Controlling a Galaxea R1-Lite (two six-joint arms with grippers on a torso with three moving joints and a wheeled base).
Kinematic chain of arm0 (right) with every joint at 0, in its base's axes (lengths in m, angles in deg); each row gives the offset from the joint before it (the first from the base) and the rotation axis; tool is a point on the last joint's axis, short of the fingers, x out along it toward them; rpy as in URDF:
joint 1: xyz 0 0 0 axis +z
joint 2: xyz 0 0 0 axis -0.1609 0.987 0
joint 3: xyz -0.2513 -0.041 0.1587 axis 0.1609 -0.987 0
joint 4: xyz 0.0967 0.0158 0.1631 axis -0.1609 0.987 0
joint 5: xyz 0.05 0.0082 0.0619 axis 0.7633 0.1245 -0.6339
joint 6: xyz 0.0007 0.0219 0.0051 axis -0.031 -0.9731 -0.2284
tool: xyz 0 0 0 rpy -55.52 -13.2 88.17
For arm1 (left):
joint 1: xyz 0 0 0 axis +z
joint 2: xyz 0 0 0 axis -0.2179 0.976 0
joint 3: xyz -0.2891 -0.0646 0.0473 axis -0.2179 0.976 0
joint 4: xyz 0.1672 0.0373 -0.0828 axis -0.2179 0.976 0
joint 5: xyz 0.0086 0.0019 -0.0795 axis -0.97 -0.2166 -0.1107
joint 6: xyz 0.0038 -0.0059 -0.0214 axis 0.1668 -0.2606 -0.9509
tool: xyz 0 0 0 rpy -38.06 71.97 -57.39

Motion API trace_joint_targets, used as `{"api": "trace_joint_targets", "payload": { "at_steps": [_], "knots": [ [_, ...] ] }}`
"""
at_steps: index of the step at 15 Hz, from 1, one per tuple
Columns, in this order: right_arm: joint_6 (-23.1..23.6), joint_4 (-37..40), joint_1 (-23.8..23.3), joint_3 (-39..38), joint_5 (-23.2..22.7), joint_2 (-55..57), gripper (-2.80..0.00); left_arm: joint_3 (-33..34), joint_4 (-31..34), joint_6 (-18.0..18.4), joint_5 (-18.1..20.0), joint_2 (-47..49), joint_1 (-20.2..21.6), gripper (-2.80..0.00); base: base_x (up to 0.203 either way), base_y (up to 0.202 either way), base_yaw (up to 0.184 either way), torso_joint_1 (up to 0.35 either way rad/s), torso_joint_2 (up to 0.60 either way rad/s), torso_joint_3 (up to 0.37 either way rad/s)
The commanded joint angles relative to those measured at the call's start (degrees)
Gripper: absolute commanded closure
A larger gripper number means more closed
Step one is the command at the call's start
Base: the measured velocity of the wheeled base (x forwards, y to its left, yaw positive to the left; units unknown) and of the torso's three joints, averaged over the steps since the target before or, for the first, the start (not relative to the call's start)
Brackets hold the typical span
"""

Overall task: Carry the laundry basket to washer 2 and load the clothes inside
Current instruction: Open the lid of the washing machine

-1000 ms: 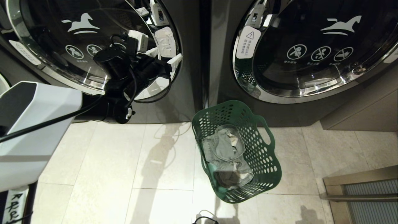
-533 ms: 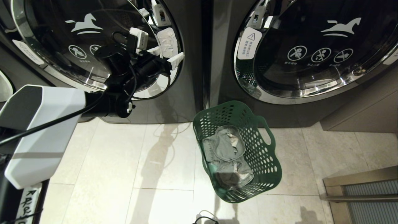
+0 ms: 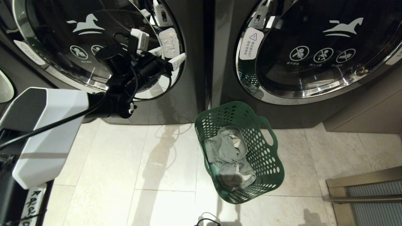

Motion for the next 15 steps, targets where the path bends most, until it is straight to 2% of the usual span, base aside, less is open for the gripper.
{"api": "trace_joint_targets", "payload": {
  "at_steps": [1,7,10,12,15],
  "knots": [
    [0.0,0.1,0.0,0.0,0.0,0.1,0.00,0.0,-0.1,-0.1,0.2,0.2,-0.2,-2.80,0.000,0.000,0.000,0.000,0.00,0.000],
    [0.0,0.0,0.0,0.0,0.0,0.1,0.00,0.0,-0.1,-1.0,-0.3,0.0,-0.2,-2.80,0.000,0.000,0.000,0.000,0.00,0.000],
    [-0.2,0.0,0.0,0.1,0.1,0.1,0.00,0.0,-2.2,-4.2,-0.1,0.1,-0.4,-2.80,0.000,0.000,0.000,0.000,0.00,0.000],
    [-1.8,0.0,0.0,0.1,0.3,0.1,0.00,0.0,-5.2,-8.1,0.9,0.8,-0.1,-2.80,0.000,0.000,0.000,0.000,0.00,0.000],
    [-1.6,0.0,0.0,0.1,0.3,0.1,0.00,0.0,-5.5,-9.4,1.4,0.7,-0.2,-2.80,0.000,0.000,0.000,0.000,0.00,0.000]
  ]
}}
